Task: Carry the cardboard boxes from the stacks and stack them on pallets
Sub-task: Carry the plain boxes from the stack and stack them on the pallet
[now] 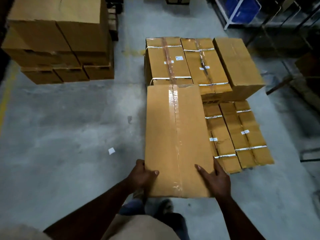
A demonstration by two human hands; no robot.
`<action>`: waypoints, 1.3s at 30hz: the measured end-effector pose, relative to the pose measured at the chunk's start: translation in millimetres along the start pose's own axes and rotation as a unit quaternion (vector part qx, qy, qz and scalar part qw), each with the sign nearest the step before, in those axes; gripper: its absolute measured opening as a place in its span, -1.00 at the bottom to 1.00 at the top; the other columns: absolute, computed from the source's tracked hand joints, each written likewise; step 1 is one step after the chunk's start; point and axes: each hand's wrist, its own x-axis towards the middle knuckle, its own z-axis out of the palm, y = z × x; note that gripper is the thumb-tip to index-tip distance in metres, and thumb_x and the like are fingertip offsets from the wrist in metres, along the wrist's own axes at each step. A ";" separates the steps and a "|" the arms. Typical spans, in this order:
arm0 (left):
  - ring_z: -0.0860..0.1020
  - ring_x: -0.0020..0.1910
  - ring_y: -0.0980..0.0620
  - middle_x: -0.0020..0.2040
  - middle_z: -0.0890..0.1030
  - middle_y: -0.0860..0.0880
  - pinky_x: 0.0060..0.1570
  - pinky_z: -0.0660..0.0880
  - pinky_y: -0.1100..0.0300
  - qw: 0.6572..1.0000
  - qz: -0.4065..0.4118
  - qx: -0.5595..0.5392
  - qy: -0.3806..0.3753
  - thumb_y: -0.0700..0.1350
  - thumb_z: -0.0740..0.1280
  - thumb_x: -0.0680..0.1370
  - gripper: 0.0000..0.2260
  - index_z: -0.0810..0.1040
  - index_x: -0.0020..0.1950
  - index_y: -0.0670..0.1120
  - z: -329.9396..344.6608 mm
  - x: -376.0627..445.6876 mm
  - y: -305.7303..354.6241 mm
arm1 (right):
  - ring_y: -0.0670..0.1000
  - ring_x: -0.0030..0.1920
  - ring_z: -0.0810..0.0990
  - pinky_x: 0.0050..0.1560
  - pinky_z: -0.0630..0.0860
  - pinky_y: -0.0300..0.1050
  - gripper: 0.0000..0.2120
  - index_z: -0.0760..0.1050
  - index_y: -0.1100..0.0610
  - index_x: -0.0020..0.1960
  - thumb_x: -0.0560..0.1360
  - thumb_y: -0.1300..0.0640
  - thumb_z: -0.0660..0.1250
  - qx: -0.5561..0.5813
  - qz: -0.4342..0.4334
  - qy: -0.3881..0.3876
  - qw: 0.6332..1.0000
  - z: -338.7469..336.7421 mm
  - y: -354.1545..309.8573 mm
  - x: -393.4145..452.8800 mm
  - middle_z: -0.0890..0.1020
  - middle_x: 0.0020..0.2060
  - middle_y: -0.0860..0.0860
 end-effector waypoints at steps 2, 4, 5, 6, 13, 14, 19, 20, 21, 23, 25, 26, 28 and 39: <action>0.54 0.20 0.03 0.23 0.47 0.03 0.23 0.58 -0.04 1.000 -0.015 0.018 -0.003 0.14 0.56 0.43 -0.31 0.23 0.35 -0.03 27.1 2.5 -1.6 | -0.06 0.24 0.54 0.27 0.46 -0.12 -0.17 0.39 -0.12 0.55 0.37 -0.35 0.54 0.002 0.009 -0.017 1.000 -13.2 19.1 14.0 0.61 0.27 -0.16; 0.53 0.20 0.01 0.24 0.48 0.00 0.24 0.57 -0.08 0.999 -0.023 0.029 0.004 0.17 0.54 0.41 -0.31 0.23 0.34 -0.04 52.8 10.5 -4.8 | -0.02 0.26 0.57 0.29 0.50 -0.08 -0.13 0.39 -0.13 0.56 0.34 -0.41 0.52 -0.005 0.015 -0.037 0.999 -22.3 42.4 32.7 0.63 0.30 -0.12; 0.54 0.20 0.01 0.24 0.49 -0.02 0.24 0.58 -0.10 0.999 -0.024 0.029 0.011 0.18 0.54 0.41 -0.30 0.23 0.34 -0.05 64.8 17.2 -7.9 | -0.03 0.24 0.59 0.27 0.52 -0.08 -0.11 0.39 -0.14 0.55 0.32 -0.45 0.50 -0.008 0.017 -0.046 0.999 -25.1 53.9 43.8 0.65 0.28 -0.12; 0.54 0.21 0.00 0.25 0.49 -0.03 0.24 0.58 -0.10 0.999 -0.030 0.029 0.018 0.16 0.54 0.43 -0.32 0.23 0.33 -0.06 73.8 23.3 -10.9 | -0.03 0.21 0.61 0.23 0.54 -0.08 -0.10 0.40 -0.15 0.54 0.30 -0.51 0.47 -0.009 0.019 -0.055 0.998 -25.2 63.3 54.7 0.67 0.24 -0.13; 0.56 0.20 0.04 0.26 0.51 -0.01 0.20 0.60 -0.08 0.995 -0.047 0.005 0.091 0.18 0.51 0.44 -0.33 0.21 0.34 -0.01 147.1 90.6 -30.9 | 0.19 0.29 0.58 0.29 0.51 0.09 0.01 0.18 -0.08 0.65 0.35 -0.51 0.38 -0.047 0.026 -0.129 0.990 -5.1 134.9 148.4 0.58 0.37 0.08; 0.56 0.19 0.06 0.27 0.51 -0.01 0.20 0.61 -0.10 0.994 -0.045 0.002 0.096 0.19 0.50 0.42 -0.32 0.21 0.34 -0.01 153.1 101.6 -33.6 | 0.20 0.31 0.57 0.29 0.50 0.06 0.01 0.18 -0.05 0.66 0.35 -0.47 0.40 -0.044 0.022 -0.132 0.990 -0.7 143.5 159.1 0.57 0.39 0.09; 0.54 0.21 -0.06 0.25 0.47 -0.02 0.24 0.57 -0.14 0.989 -0.055 0.002 0.135 0.12 0.52 0.44 -0.35 0.18 0.32 0.02 172.1 140.5 -33.4 | 0.12 0.40 0.50 0.34 0.42 -0.07 -0.11 0.20 -0.01 0.65 0.46 -0.14 0.55 -0.008 0.014 -0.155 0.988 18.5 172.8 200.1 0.50 0.46 0.04; 0.53 0.23 -0.06 0.26 0.46 -0.03 0.25 0.56 -0.12 0.988 -0.055 -0.001 0.142 0.14 0.50 0.43 -0.33 0.17 0.34 0.02 174.2 144.9 -31.6 | 0.08 0.40 0.49 0.34 0.41 -0.09 -0.11 0.18 -0.02 0.66 0.47 -0.11 0.55 -0.001 0.013 -0.166 0.986 20.9 174.7 207.4 0.49 0.47 0.02; 0.51 0.24 -0.06 0.29 0.44 -0.03 0.26 0.55 -0.11 0.988 -0.052 -0.001 0.147 0.17 0.48 0.42 -0.30 0.17 0.38 0.01 175.9 148.4 -30.3 | 0.05 0.40 0.47 0.35 0.40 -0.10 -0.11 0.16 -0.04 0.66 0.47 -0.09 0.55 0.004 0.008 -0.177 0.984 22.2 174.2 212.9 0.47 0.48 0.00; 0.50 0.27 -0.05 0.32 0.42 -0.01 0.29 0.53 -0.10 0.987 -0.047 -0.008 0.152 0.20 0.46 0.40 -0.22 0.16 0.46 -0.04 179.8 152.9 -32.7 | 0.05 0.44 0.44 0.39 0.39 -0.05 -0.07 0.09 -0.09 0.67 0.47 -0.11 0.55 0.007 0.001 -0.197 0.980 23.7 175.9 221.5 0.41 0.52 -0.02; 0.51 0.31 -0.08 0.38 0.43 -0.01 0.32 0.52 -0.12 0.986 -0.059 -0.026 0.157 0.33 0.46 0.38 -0.12 0.15 0.53 0.00 184.5 154.7 -40.2 | 0.08 0.47 0.40 0.43 0.38 0.02 0.02 -0.03 -0.15 0.68 0.45 -0.16 0.55 0.002 0.021 -0.227 0.974 22.8 178.7 227.2 0.34 0.57 -0.03; 0.51 0.34 -0.09 0.40 0.45 -0.01 0.34 0.51 -0.15 0.984 -0.076 -0.029 0.160 0.44 0.43 0.34 -0.08 0.18 0.54 0.05 186.5 154.9 -48.2 | 0.11 0.48 0.39 0.44 0.38 0.06 0.07 -0.08 -0.18 0.68 0.42 -0.21 0.56 -0.003 0.046 -0.242 0.969 22.6 181.0 227.5 0.31 0.58 -0.02; 0.53 0.34 -0.12 0.41 0.48 0.00 0.29 0.55 -0.20 0.982 -0.096 -0.068 0.150 0.58 0.39 0.24 -0.05 0.26 0.51 0.15 191.5 153.6 -61.1 | 0.16 0.47 0.42 0.43 0.41 0.13 0.12 -0.06 -0.20 0.67 0.35 -0.31 0.57 0.017 0.112 -0.264 0.958 21.2 183.2 225.5 0.35 0.57 -0.02; 0.57 0.31 -0.09 0.39 0.54 0.03 0.22 0.61 -0.15 0.977 -0.103 -0.115 0.149 0.53 0.40 0.31 -0.09 0.30 0.56 0.16 197.2 161.3 -73.1 | 0.13 0.37 0.50 0.38 0.48 0.17 -0.03 0.21 -0.08 0.63 0.36 -0.28 0.57 0.075 0.149 -0.272 0.948 20.1 186.9 233.8 0.49 0.43 -0.03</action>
